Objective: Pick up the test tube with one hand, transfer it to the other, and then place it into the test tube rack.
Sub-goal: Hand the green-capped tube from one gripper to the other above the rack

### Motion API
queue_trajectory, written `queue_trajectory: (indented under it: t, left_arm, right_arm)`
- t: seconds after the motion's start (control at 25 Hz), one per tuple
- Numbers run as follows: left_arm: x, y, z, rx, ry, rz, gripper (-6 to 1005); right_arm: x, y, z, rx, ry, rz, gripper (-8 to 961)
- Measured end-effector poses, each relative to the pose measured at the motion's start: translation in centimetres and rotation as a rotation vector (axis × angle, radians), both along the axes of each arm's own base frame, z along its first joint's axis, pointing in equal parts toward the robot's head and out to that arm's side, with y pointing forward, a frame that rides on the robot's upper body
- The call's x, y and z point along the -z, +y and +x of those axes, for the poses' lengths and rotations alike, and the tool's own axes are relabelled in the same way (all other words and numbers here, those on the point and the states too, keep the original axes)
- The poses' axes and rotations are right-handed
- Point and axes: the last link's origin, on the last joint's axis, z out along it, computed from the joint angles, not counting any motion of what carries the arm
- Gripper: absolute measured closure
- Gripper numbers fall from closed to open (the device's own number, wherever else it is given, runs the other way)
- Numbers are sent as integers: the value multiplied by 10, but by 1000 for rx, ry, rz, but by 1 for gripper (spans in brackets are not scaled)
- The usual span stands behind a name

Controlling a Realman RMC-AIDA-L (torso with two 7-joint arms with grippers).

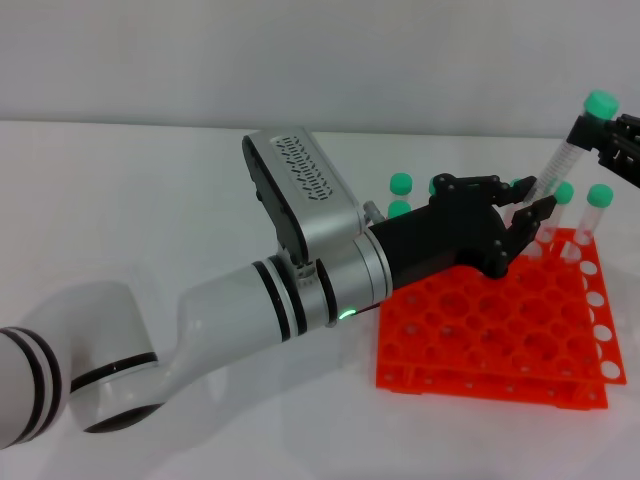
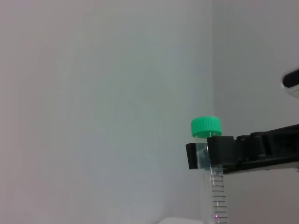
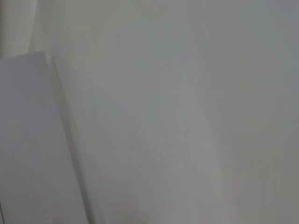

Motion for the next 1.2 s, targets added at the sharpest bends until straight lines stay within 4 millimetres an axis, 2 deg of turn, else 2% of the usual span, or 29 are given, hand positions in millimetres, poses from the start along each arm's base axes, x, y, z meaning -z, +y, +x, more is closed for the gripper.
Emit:
queue_trajectory:
  t: [0.28,0.72,0.96,1.2]
  left_arm:
    - [2,-1,0,4,13,-3,825]
    - [8,-4,-10,6,73,53,826]
    - [9,-7,-18,6,105,84,868]
    - [5,-18,-33,-30,78,153,728]
  right_arm:
    - [-1,-5,0,-23,7,1,762]
    - [-3,-9,1,-37,22,10,761]
    - [-6,-9,2,-32,33,30,761]
    - [-15,-13,16,19,42,93,760]
